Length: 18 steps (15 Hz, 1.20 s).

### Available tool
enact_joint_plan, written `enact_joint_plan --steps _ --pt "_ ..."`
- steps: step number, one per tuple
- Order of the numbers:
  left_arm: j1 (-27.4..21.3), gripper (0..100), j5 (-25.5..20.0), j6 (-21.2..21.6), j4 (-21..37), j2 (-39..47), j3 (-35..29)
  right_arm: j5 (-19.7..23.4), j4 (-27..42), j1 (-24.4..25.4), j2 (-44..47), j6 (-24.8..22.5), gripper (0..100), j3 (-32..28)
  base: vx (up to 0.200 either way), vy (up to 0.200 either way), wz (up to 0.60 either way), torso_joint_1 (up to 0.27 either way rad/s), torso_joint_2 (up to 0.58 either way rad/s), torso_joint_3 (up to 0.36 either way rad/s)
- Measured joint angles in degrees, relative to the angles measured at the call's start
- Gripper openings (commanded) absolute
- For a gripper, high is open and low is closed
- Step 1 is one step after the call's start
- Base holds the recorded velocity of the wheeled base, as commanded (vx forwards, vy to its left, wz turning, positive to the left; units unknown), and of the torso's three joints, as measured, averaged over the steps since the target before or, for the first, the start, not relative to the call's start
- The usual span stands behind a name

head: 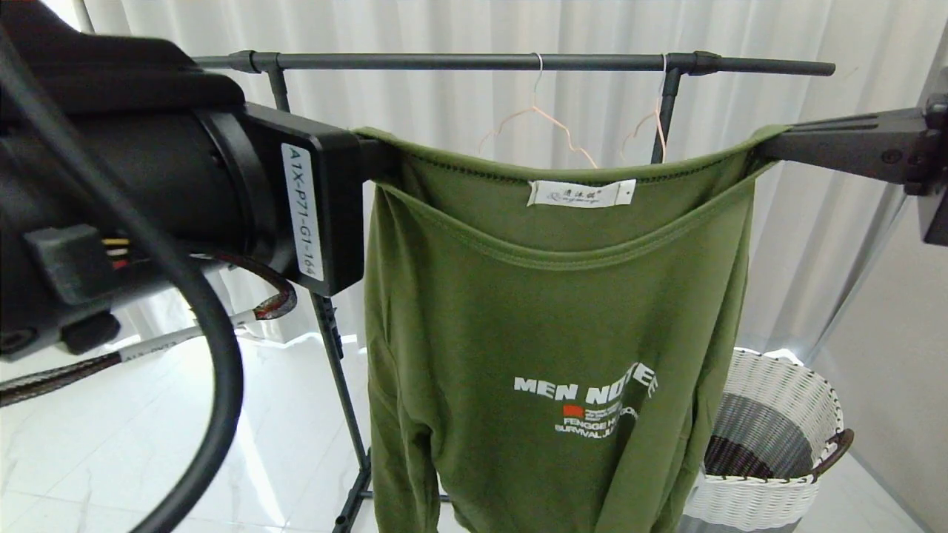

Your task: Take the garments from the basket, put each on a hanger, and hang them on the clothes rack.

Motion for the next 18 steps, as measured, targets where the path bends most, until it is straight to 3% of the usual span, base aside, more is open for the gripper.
enact_joint_plan --steps 4,6,10,13,16,18 --pt "-0.26 0 -0.09 4.29 -7.03 0.85 -0.77 0.57 10.54 -0.82 -5.17 -0.06 0 -0.13 0.0 0.0 0.0 0.0 0.0 0.0" --pt "0.9 0 -0.07 4.13 -7.19 2.71 -2.8 1.28 14.46 2.38 -8.5 -0.06 0 0.17 0.0 0.0 0.0 0.0 0.0 0.0" --pt "2.12 0 0.2 1.8 -7.33 7.34 -8.79 1.04 15.69 12.13 -13.35 -0.72 0 3.28 0.0 0.0 0.0 0.0 0.0 0.0" --pt "2.23 0 0.35 1.67 -7.02 9.24 -10.86 0.34 14.86 13.79 -14.42 -1.87 0 3.63 0.0 0.0 0.0 0.0 0.0 0.0" --pt "1.82 0 0.52 -0.06 -2.34 9.13 -11.29 -5.02 13.87 13.65 -14.46 -1.82 0 4.02 0.0 0.0 0.0 0.0 0.0 0.0" --pt "0.2 0 0.46 -5.62 7.02 7.42 -11.3 -6.83 8.64 11.3 -13.02 -1.71 0 4.16 0.0 0.0 0.0 0.0 0.0 0.0"
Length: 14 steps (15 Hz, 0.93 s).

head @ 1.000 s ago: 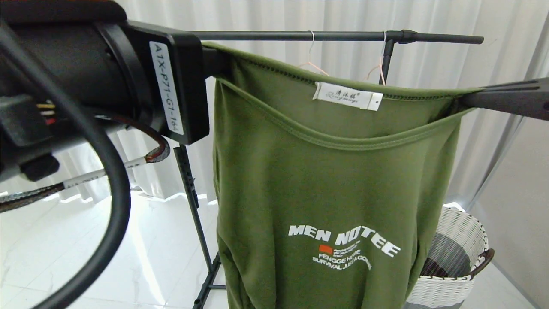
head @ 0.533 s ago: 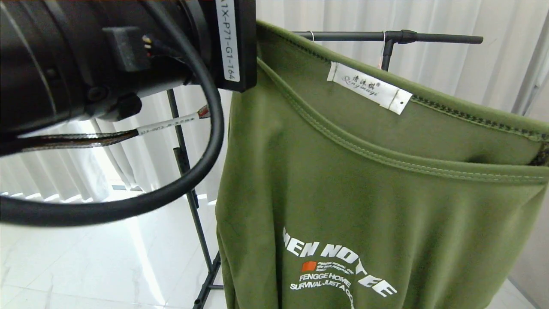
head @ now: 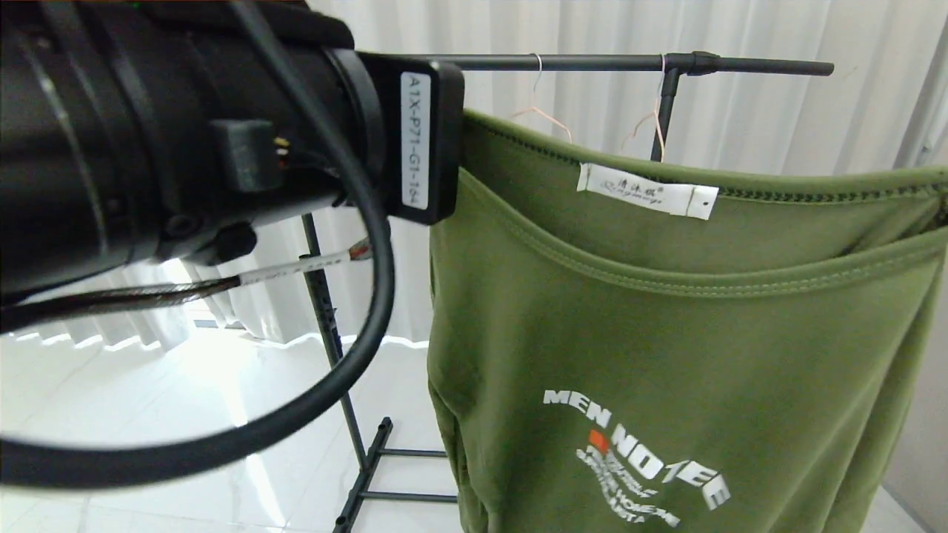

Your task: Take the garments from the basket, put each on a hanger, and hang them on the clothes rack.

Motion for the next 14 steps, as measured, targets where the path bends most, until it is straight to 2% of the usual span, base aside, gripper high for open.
enact_joint_plan --steps 2,4,6,12,14 --pt "-2.97 0 -0.18 -5.05 6.14 -2.54 0.15 -0.4 -8.67 -3.27 3.17 0.04 0 -0.02 0.0 0.0 0.0 0.0 0.0 0.0" --pt "-5.99 0 -0.77 -6.01 7.12 -4.8 1.33 -0.49 -19.58 -5.21 7.52 0.3 0 -0.22 0.0 0.0 0.0 0.0 0.0 0.0" --pt "-8.3 0 -4.18 -6.08 7.23 -6.99 3.01 -0.4 -25.98 -5.91 11.76 0.88 0 -0.33 0.0 0.0 0.0 0.0 0.0 0.0" --pt "-10.15 0 -5.33 -5.08 7.18 -11.89 6.03 -0.57 -26.39 -6.86 15.06 1.48 0 0.28 0.0 0.0 0.0 0.0 0.0 0.0" --pt "-7.83 0 -4.79 -1.07 5.86 -11.86 5.71 -0.57 -24.98 -9.36 13.73 1.69 0 0.96 0.0 0.0 0.0 0.0 0.0 0.0"
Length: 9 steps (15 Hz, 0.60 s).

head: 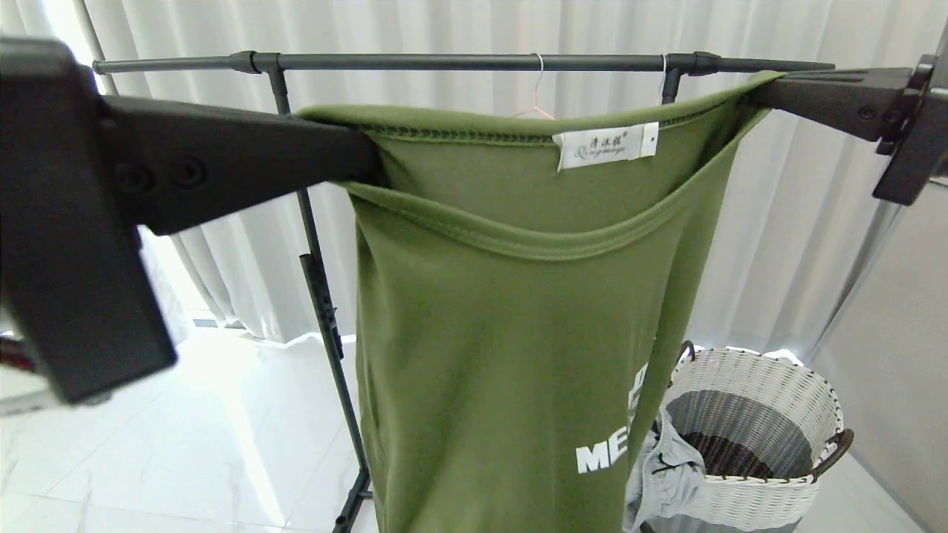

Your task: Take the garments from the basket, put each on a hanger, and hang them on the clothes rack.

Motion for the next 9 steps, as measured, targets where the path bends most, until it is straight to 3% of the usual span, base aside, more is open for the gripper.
enact_joint_plan --steps 2,5,9 --pt "3.35 0 0.2 4.77 -4.77 1.11 -1.56 0.24 6.52 -3.32 -2.78 0.06 0 0.2 0.0 0.0 0.0 0.0 0.0 0.0" --pt "6.94 0 0.68 5.35 -9.63 3.95 -2.95 0.39 14.6 -4.52 -7.08 0.01 0 1.49 0.0 0.0 0.0 0.0 0.0 0.0" --pt "7.46 0 1.87 6.3 -11.96 7.52 -3.57 0.11 16.09 -2.34 -11.0 -0.11 0 4.36 0.0 0.0 0.0 0.0 0.0 0.0"
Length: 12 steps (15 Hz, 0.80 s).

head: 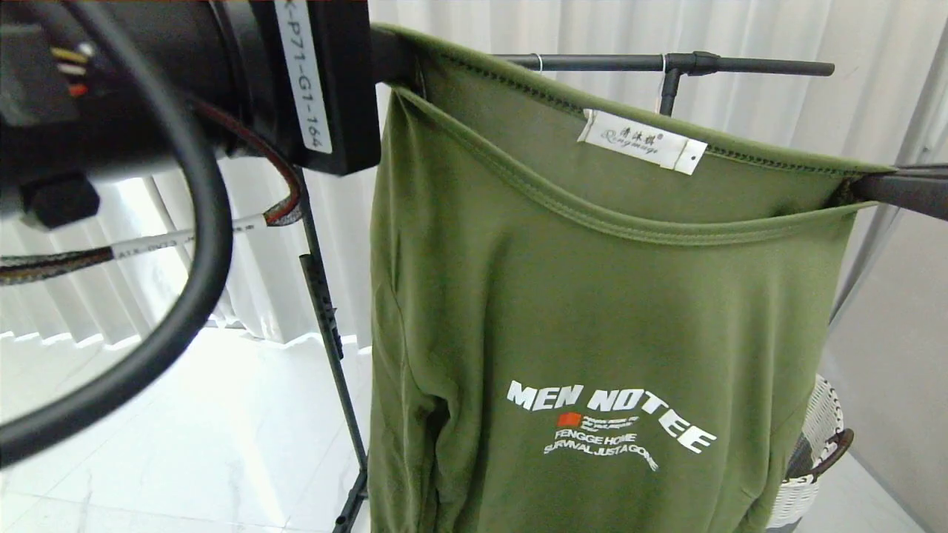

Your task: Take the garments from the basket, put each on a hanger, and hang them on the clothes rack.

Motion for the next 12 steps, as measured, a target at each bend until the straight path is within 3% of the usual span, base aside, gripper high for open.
enact_joint_plan --steps 8,12 --pt "-1.24 0 1.38 0.63 -2.67 1.24 3.39 -0.07 0.16 0.46 -0.99 -0.27 0 -0.63 0.0 0.0 0.0 0.0 0.0 0.0" --pt "-1.35 0 1.49 3.62 -2.76 1.06 3.5 -0.07 0.24 0.46 -0.91 -0.27 0 -0.48 0.0 0.0 0.0 0.0 0.0 0.0"
